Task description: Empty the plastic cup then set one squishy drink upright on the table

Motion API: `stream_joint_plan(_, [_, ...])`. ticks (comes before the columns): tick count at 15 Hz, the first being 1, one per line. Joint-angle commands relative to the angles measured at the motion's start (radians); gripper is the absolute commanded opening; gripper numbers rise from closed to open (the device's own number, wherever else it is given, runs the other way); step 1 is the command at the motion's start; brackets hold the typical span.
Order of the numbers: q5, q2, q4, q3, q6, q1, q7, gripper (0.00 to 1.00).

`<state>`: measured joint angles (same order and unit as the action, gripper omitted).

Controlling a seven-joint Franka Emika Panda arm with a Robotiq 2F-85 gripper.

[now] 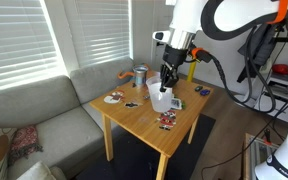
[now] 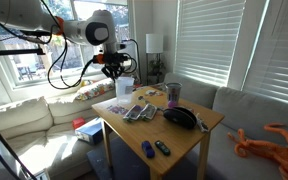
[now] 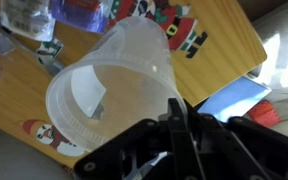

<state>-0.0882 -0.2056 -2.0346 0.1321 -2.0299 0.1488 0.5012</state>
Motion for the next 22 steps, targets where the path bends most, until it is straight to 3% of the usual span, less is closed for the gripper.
stream_joint_plan(1, [0.022,-0.01,-0.067,-0.001,-0.249,0.021,-0.005,0.01])
stream_joint_plan(4, [-0.06,0.003,-0.103,-0.012,-0.374,0.045,-0.001,0.01])
stream_joint_plan(11, [-0.156,0.023,-0.146,-0.018,-0.415,0.082,0.039,0.05])
stream_joint_plan(12, [-0.153,0.024,-0.154,-0.018,-0.423,0.081,0.039,0.25])
stream_joint_plan(18, [-0.237,-0.042,-0.133,-0.057,-0.385,0.076,0.076,0.64])
stream_joint_plan(22, [-0.317,-0.148,-0.134,-0.136,-0.354,0.074,0.118,0.92])
